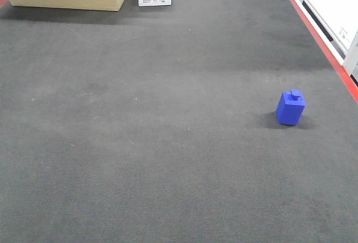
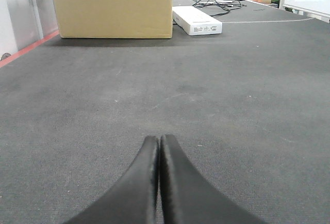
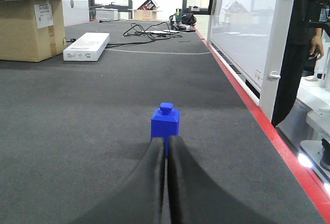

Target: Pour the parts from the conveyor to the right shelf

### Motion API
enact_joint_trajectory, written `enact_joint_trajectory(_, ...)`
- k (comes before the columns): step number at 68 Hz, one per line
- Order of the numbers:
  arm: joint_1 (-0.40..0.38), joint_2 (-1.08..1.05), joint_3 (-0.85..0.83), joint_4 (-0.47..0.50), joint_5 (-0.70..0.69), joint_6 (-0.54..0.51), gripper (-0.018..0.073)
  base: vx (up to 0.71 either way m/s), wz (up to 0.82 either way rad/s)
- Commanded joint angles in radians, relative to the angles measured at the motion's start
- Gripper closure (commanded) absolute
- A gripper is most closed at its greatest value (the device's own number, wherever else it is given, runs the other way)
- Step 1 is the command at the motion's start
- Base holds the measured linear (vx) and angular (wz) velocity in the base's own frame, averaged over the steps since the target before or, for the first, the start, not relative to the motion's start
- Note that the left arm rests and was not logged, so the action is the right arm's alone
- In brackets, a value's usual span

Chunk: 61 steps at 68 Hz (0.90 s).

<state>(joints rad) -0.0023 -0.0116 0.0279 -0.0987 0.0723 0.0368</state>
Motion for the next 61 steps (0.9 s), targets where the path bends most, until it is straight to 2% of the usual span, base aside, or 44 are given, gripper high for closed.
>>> enact_joint_trajectory(1,0.0,-0.017,0.0,-0.005,-0.072,0.0,0.0569,0.0,0.0)
enact_joint_trajectory(61,0.0,-0.017,0.0,0.0,-0.085,0.0,0.0569,0.0,0.0)
